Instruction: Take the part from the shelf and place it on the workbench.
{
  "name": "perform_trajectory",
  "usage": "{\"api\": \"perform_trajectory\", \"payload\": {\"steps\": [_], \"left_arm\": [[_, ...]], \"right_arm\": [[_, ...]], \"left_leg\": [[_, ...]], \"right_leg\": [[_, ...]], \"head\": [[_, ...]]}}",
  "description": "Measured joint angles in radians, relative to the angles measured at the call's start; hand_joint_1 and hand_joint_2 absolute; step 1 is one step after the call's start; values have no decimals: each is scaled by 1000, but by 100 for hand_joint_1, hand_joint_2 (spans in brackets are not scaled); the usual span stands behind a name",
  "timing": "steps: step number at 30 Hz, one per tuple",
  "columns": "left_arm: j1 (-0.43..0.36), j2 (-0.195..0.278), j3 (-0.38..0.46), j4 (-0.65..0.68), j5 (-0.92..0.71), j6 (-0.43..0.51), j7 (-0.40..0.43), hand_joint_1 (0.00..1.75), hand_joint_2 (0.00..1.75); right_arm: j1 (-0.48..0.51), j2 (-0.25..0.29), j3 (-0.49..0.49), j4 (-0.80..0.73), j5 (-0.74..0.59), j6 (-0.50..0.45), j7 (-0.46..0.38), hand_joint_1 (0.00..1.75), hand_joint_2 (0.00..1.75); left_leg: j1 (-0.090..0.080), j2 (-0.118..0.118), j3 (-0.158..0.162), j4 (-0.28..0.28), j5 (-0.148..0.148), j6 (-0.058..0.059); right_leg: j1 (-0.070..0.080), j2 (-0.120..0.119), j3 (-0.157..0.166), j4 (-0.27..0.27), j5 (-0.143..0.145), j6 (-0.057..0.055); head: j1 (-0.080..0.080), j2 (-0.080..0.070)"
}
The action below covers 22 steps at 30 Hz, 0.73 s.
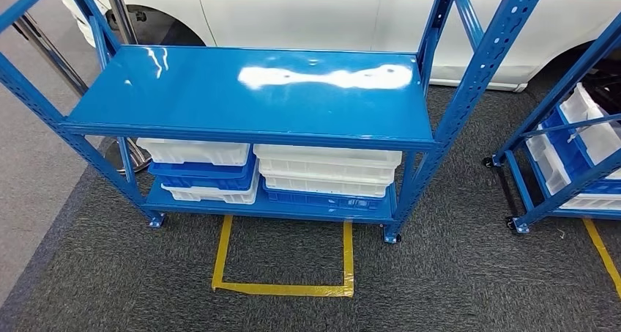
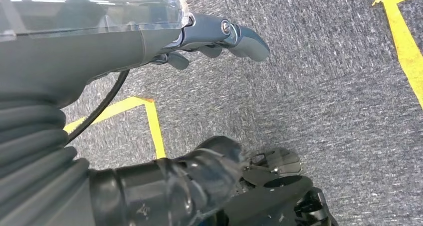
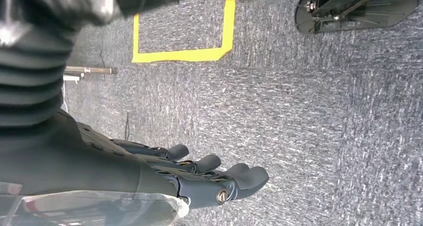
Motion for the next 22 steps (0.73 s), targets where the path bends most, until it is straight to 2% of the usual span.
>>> {"api": "perform_trajectory", "payload": {"steps": [2, 4, 6, 8, 14, 22], "left_arm": [[0, 0, 0, 0, 0, -6, -1, 0, 175], [0, 0, -1, 0, 0, -7, -1, 0, 175], [0, 0, -1, 0, -1, -5, -1, 0, 175], [0, 0, -2, 0, -1, -5, -1, 0, 175], [3, 1, -17, 0, 14, -10, 0, 0, 175], [29, 24, -140, -9, 171, -44, 26, 0, 175]], "right_arm": [[0, 0, 0, 0, 1, -2, 3, 0, 175], [0, 0, 0, 0, 2, -6, 6, 0, 87], [0, 0, 0, 0, 2, -11, 8, 0, 87], [0, 0, 0, 0, 5, -12, 9, 0, 175], [3, 0, 16, 0, 5, 31, 2, 0, 175], [21, -19, 119, -6, -96, 76, 6, 0, 175]], "left_leg": [[1, 0, 0, -1, 0, -4], [2, 0, 1, -2, 0, -12], [3, 0, 1, -2, 0, -19], [3, 0, 1, -2, 0, -22], [3, 0, 2, -2, -1, -25], [1, 0, 1, 1, -3, -26]], "right_leg": [[1, 0, 0, 2, -2, -3], [2, 0, 0, 3, -3, -5], [3, 0, 0, 3, -3, -5], [3, 0, 0, 4, -3, -5], [2, 0, 0, 4, -3, -5], [0, 0, 0, 4, -3, -5]], "head": [[0, 0], [0, 0], [0, 0], [0, 0], [0, 0], [0, 0]]}}
